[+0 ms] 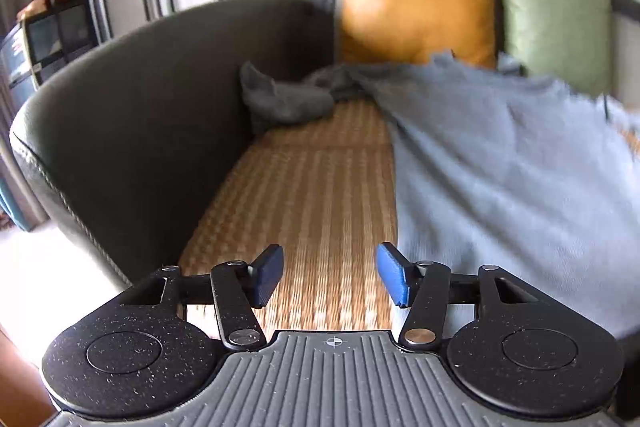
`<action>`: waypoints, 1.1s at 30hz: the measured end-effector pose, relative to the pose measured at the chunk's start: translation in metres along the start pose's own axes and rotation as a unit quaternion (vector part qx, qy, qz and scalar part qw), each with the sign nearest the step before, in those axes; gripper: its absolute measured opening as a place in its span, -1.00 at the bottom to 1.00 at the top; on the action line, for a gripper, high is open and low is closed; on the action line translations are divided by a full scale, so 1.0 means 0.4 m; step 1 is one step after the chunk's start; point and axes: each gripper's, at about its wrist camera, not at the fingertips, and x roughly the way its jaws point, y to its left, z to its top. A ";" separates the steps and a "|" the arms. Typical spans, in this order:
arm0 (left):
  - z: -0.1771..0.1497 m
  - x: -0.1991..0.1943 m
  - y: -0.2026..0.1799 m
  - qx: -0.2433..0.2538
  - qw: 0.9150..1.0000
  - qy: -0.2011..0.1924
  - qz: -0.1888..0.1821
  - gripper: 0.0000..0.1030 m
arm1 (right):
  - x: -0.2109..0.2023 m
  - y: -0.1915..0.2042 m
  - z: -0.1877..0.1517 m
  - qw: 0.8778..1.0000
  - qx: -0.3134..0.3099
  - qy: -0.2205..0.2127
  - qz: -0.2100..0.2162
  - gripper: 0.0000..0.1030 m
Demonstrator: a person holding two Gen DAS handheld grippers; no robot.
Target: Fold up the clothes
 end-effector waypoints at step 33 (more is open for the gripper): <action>0.200 0.417 -1.178 0.155 0.968 0.047 -0.192 0.40 | 0.445 -0.633 0.320 0.898 0.384 -0.210 0.048 -0.01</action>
